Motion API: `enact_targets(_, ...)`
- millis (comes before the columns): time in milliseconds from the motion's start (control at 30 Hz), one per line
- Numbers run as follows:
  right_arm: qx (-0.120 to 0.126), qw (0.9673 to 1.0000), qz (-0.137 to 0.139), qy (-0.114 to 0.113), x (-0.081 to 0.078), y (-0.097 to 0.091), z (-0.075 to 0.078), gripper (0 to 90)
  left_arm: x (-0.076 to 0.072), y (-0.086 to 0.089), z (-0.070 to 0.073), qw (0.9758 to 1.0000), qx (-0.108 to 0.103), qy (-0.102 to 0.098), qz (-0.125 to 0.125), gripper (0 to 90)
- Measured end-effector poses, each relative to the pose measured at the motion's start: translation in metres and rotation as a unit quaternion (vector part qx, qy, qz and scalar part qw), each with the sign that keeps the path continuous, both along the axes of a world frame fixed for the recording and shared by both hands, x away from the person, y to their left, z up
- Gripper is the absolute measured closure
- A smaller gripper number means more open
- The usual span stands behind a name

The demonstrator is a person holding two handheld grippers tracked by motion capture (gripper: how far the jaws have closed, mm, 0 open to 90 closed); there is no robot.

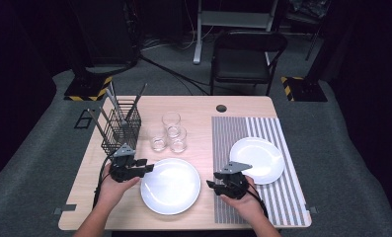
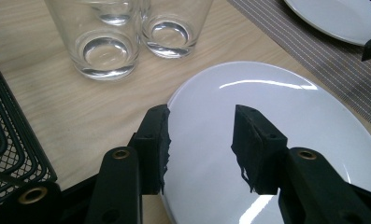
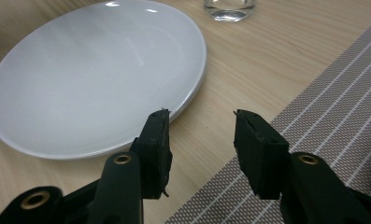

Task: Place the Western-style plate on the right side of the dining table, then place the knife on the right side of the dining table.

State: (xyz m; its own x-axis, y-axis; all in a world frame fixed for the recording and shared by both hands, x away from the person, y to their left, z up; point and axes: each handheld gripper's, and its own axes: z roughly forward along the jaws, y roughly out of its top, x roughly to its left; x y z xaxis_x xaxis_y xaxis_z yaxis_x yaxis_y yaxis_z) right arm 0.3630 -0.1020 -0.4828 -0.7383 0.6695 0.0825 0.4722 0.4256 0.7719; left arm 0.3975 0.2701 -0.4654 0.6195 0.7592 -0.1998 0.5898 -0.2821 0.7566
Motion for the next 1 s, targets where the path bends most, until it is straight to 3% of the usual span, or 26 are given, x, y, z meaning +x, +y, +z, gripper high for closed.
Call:
enact_targets(200,0.003,0.9998,0.019,0.003,-0.002,0.005,-0.002,55.4,0.000,0.003,0.001,1.0000,-0.005,-0.001,-0.001,55.0)
enact_targets(433,-0.010,0.9996,0.025,-0.012,-0.003,0.008,-0.004,53.2,0.000,0.007,0.007,0.9998,-0.020,-0.006,0.004,55.0)
enact_targets(600,-0.005,0.9997,0.025,0.000,-0.002,0.008,-0.004,51.6,-0.001,0.013,0.013,0.9997,-0.021,-0.002,0.008,55.2)
enact_targets(1000,-0.008,0.9997,0.024,0.004,-0.003,0.009,-0.002,52.6,-0.003,0.024,0.029,0.9993,-0.029,-0.001,0.024,57.8)
